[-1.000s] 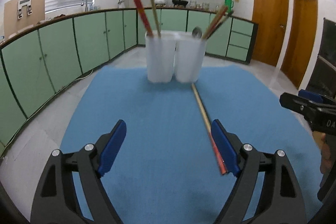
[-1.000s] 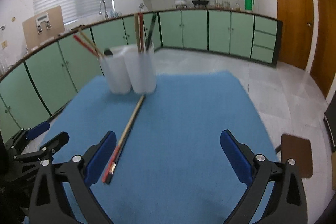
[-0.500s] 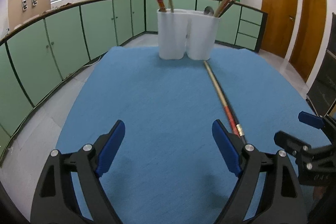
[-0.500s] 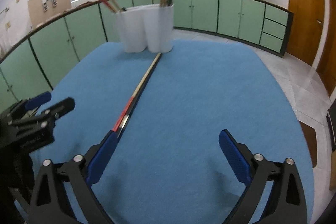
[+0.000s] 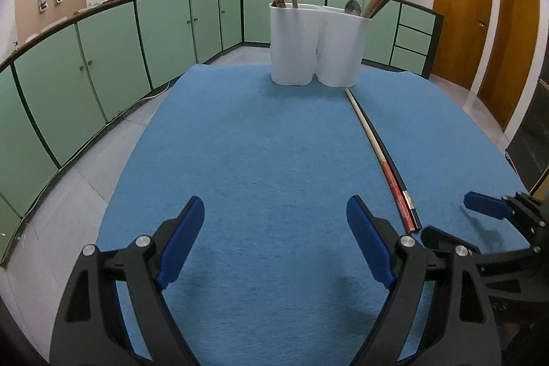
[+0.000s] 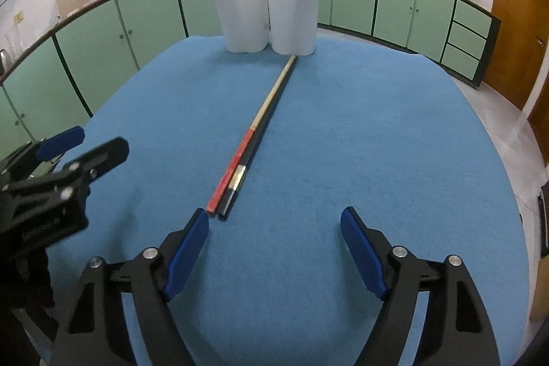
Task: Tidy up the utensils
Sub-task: 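Grasp the last black chopstick with the right tool while the left grasps the red-patterned one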
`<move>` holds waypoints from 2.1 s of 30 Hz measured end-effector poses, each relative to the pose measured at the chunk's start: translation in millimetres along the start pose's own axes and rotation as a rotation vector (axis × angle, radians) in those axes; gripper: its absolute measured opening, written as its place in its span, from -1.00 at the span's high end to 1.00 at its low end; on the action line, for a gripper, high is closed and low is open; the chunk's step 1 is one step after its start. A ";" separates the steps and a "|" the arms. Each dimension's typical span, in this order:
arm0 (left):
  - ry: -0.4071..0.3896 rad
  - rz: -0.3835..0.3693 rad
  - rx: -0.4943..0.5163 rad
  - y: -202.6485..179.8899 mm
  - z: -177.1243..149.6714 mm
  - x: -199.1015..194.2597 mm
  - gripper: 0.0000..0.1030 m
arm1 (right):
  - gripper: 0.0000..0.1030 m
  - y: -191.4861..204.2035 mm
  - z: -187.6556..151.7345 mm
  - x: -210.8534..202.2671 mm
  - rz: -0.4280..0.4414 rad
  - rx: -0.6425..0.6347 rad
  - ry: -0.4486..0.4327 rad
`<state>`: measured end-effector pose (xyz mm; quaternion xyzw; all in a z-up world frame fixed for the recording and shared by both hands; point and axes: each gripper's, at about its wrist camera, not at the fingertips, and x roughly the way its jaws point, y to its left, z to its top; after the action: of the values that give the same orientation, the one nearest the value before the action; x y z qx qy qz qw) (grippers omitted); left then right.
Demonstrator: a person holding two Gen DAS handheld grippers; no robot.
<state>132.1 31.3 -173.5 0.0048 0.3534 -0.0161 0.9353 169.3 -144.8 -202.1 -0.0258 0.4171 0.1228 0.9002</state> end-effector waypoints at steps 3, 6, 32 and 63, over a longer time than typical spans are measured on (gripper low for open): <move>0.000 -0.005 0.002 -0.4 0.1 0.1 -0.60 | -0.48 2.0 3.9 6.3 -0.010 -0.005 0.014; 0.009 -0.011 -0.008 0.9 0.0 1.9 -0.60 | -0.47 0.2 5.1 7.8 -0.011 0.002 0.016; 0.024 -0.008 0.025 -11.5 0.2 2.8 -0.60 | 0.86 -11.2 -4.7 -1.6 0.055 -0.011 0.018; 0.171 -0.106 0.053 -90.6 -4.2 33.3 0.88 | 0.87 -74.6 -13.8 -13.8 0.016 0.102 0.000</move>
<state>151.2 -60.1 -198.4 0.0121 0.4310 -0.0743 0.8992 168.5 -221.9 -204.8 0.0234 0.4228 0.1084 0.8994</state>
